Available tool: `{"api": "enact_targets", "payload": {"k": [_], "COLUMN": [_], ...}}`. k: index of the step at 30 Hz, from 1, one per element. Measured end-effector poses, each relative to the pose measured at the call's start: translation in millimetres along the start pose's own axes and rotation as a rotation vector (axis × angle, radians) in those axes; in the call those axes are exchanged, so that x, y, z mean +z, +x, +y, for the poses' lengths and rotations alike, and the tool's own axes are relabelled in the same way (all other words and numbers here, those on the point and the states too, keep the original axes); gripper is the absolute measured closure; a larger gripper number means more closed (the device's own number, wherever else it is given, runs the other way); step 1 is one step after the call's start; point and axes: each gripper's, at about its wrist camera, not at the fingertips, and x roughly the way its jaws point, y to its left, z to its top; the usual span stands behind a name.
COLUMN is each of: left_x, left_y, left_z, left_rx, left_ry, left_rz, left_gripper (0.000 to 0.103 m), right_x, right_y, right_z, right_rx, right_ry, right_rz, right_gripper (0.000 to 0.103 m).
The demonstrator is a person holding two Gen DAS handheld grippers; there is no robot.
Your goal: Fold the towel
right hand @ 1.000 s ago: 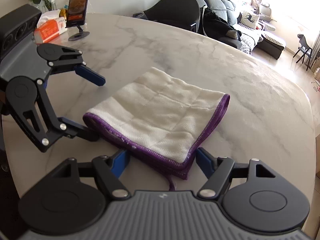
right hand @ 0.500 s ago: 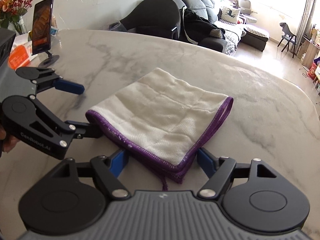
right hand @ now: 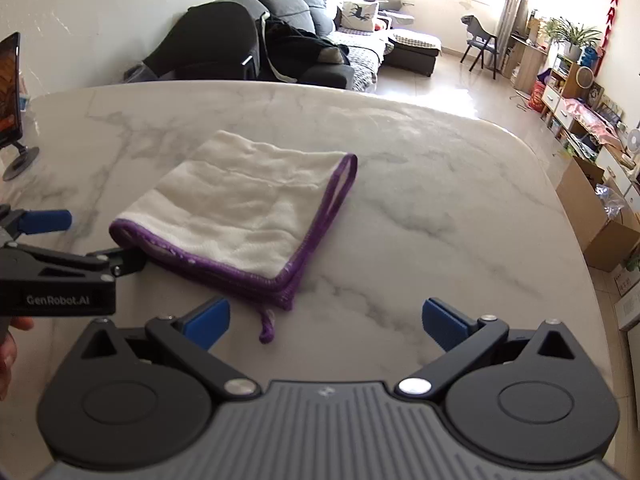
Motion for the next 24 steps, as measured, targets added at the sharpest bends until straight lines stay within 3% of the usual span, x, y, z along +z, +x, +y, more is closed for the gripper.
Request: {"api": "enact_targets", "payload": {"k": [9, 16, 24], "left_x": [-12, -15, -16], "left_y": [-9, -12, -13], "left_z": [3, 5, 15], "left_rx": [0.012, 0.018, 0.014], "left_ry": [-0.012, -0.018, -0.020], "left_rz": [-0.029, -0.028, -0.026], "left_gripper": [0.001, 0.001, 0.000], "right_x": [-14, -25, -23], "right_y": [1, 5, 5], "right_z": [0, 4, 4], "right_rx": [-0.030, -0.077, -0.083], "right_ry": [0.106, 0.164, 0.170], "right_rz": [-0.048, -0.156, -0.158], "right_gripper": [0.000, 0.000, 0.000]}}
